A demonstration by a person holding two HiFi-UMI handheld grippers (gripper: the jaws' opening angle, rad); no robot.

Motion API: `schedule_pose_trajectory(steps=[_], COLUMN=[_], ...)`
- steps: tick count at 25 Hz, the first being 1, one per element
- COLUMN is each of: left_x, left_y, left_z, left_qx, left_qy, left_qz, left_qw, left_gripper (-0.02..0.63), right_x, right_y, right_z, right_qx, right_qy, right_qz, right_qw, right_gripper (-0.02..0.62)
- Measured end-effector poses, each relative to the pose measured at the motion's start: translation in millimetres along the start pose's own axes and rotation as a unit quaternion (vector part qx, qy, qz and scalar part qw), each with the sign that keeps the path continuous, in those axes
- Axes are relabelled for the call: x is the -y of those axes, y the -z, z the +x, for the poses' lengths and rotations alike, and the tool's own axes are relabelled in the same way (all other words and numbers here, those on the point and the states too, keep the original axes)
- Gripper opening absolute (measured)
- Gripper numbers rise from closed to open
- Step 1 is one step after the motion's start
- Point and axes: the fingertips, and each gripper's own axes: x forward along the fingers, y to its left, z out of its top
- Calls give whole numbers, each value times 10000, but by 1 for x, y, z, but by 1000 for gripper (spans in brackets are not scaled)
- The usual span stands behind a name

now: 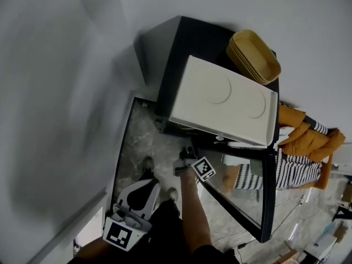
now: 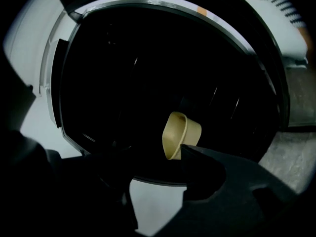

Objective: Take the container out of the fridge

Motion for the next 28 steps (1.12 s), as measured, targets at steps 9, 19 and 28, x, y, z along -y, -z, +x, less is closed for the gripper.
schedule_pose_trajectory(steps=[9, 19, 28], left_x=[-11, -23, -29], left_y=[7, 14, 22], left_z=[-1, -1, -3], left_qx=[-17, -72, -165], left_qy=[-116, -190, -237], left_qz=[-42, -44, -69], left_qw=[9999, 9998, 9996], left_gripper=[5, 5, 5], right_x=[44, 69, 70], right_y=[1, 1, 2], right_z=[25, 39, 51], right_qx=[207, 398, 463], right_qy=[120, -42, -289], right_qz=[852, 1442, 1704], right_qw=[9961, 9887, 9839], right_gripper=[265, 296, 302])
